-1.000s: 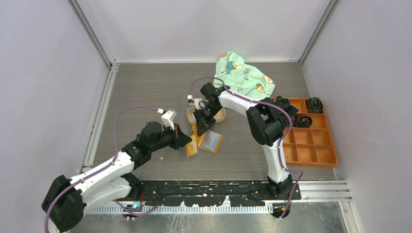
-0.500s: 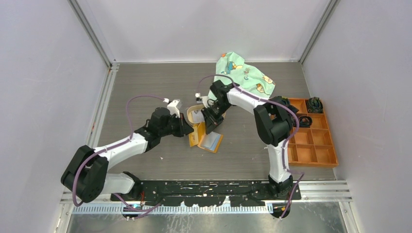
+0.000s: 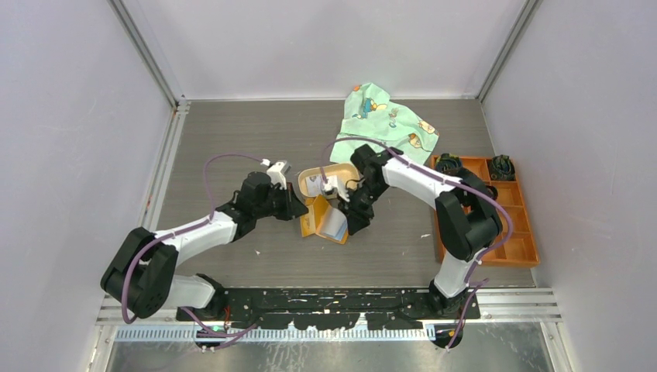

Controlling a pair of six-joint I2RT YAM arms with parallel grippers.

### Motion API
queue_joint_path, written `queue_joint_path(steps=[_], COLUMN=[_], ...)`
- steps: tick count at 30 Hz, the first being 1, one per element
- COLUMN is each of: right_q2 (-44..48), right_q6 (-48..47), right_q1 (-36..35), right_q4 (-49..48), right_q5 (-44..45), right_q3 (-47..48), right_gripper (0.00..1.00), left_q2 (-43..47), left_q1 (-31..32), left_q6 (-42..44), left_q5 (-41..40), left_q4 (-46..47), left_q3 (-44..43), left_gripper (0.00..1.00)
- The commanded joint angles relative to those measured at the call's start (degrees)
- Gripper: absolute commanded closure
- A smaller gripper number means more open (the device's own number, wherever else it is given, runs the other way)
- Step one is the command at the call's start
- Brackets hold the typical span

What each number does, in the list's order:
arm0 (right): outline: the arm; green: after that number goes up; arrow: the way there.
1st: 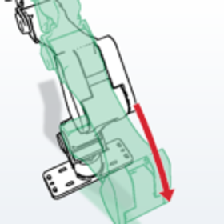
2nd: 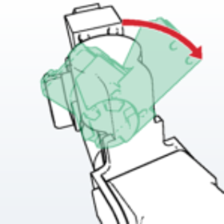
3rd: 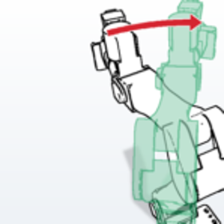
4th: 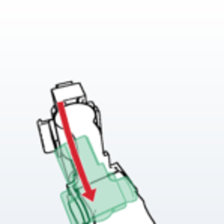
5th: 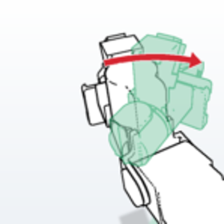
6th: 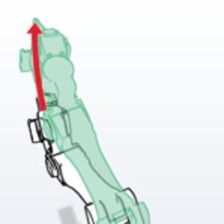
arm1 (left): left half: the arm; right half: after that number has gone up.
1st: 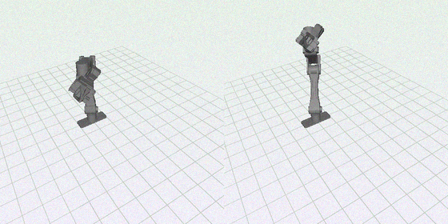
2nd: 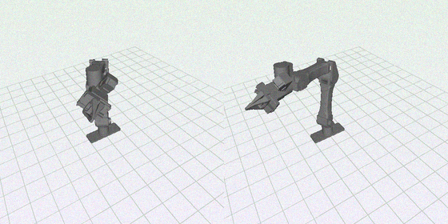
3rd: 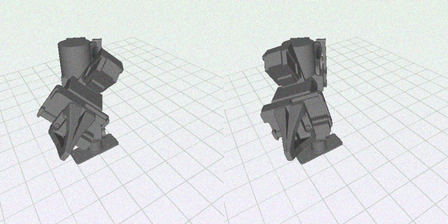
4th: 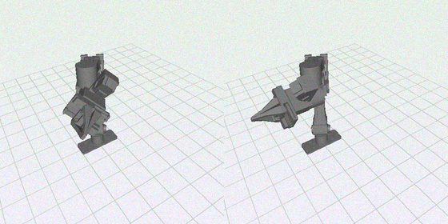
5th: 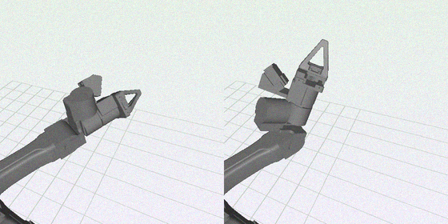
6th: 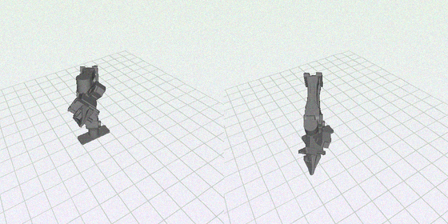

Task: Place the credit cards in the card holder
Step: Turn over the card slot in the card holder.

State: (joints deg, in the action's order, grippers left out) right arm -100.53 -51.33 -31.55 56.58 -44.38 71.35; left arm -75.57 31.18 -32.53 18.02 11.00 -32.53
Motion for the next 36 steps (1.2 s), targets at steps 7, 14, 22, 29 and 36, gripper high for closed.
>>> queue_joint_path(steps=[7,14,22,29,36], right_q2=[2.1,5.2,10.9,13.2,13.5], right_q6=[-2.8,9.5,7.7,65.7,96.4], right_q1=[-9.7,-9.5,-0.9,1.1,8.0], right_q4=[-12.2,-15.3,6.2,-25.8,-51.5], right_q5=[11.2,11.1,10.2,-4.3,-2.0], right_q3=[-6.5,-6.2,5.6,-8.6,-21.5], right_gripper=[0.77,0.78,0.73,0.70,0.54], left_q2=[0.5,1.2,1.2,1.2,-0.7], left_q1=[-0.3,-0.4,-0.4,-0.5,-0.4], left_q6=[-0.8,-1.5,-0.9,-0.6,0.3], left_q5=[1.3,1.1,1.7,1.8,3.4], left_q4=[4.7,3.6,3.0,2.7,2.1], left_q3=[0.4,0.4,0.4,0.2,-1.5], left_gripper=[1.00,1.00,1.00,1.00,1.00])
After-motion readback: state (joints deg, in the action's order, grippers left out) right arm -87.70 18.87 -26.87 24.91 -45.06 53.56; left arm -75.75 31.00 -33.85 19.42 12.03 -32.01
